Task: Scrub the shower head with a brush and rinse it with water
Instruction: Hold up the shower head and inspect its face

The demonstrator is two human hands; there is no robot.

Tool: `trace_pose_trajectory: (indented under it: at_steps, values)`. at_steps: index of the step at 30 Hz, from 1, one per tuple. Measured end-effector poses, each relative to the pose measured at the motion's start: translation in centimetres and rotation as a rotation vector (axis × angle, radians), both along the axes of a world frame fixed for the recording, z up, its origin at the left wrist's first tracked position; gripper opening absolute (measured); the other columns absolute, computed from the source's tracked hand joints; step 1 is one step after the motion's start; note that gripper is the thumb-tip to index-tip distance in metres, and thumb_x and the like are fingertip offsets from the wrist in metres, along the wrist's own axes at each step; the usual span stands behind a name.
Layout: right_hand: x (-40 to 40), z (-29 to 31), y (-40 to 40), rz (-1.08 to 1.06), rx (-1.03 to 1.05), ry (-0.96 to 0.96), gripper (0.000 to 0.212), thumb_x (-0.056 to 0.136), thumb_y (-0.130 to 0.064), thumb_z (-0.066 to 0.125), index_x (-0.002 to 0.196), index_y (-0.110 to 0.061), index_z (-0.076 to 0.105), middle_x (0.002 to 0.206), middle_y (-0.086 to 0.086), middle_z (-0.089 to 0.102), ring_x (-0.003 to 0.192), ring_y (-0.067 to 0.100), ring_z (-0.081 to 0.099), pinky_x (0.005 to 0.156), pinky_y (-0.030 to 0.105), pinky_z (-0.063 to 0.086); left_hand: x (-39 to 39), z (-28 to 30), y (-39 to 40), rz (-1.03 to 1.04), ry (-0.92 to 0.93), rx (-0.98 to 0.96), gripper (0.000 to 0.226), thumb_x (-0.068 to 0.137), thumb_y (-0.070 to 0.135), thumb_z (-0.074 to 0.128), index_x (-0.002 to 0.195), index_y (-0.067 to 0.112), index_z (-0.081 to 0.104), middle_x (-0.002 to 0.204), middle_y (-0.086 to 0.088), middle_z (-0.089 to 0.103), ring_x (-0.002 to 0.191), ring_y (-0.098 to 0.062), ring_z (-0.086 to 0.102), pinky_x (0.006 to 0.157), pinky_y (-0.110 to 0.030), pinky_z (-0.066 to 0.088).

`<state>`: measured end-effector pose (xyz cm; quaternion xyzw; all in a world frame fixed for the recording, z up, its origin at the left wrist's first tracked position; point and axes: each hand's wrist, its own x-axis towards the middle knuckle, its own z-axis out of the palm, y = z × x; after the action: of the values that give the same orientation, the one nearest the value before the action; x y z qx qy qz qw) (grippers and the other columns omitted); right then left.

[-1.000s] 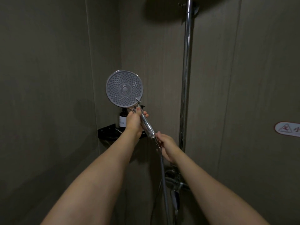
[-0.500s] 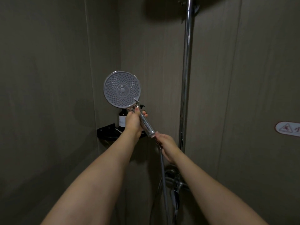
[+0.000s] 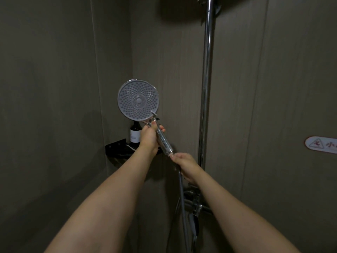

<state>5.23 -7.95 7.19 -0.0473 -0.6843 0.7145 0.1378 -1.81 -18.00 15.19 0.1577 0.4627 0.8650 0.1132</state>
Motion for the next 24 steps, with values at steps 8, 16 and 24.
trace_pose_trajectory:
  at_steps: [8, 16, 24]
  values:
    - [-0.17, -0.36, 0.44, -0.039, 0.092, 0.014, 0.017, 0.093, -0.013, 0.053, 0.078, -0.014, 0.06, 0.062, -0.004, 0.063, 0.048, 0.0, 0.062, 0.047, 0.014, 0.048, -0.01, -0.28, 0.27, 0.002, 0.005, 0.008, 0.017, 0.1, 0.021, 0.038, 0.088, 0.02, 0.049, 0.078, -0.002, 0.053, 0.073, -0.014, 0.054, 0.094, -0.04, 0.042]
    - [-0.41, -0.48, 0.1, -0.164, 0.147, 0.041, 0.013, 0.092, -0.016, 0.055, 0.08, -0.018, 0.052, 0.073, -0.001, 0.056, 0.063, 0.009, 0.055, 0.058, 0.019, 0.045, 0.19, -0.03, 0.58, 0.016, 0.004, 0.0, 0.018, 0.1, 0.021, 0.037, 0.086, 0.018, 0.049, 0.075, -0.002, 0.053, 0.07, -0.014, 0.054, 0.086, -0.039, 0.045]
    - [-0.05, -0.48, 0.32, -0.104, 0.09, 0.031, 0.012, 0.093, -0.018, 0.054, 0.084, -0.016, 0.061, 0.071, -0.002, 0.064, 0.063, 0.01, 0.063, 0.06, 0.022, 0.049, 0.27, 0.06, 0.34, 0.013, 0.014, -0.001, 0.015, 0.1, 0.021, 0.037, 0.093, 0.017, 0.05, 0.077, -0.002, 0.053, 0.072, -0.014, 0.054, 0.084, -0.038, 0.045]
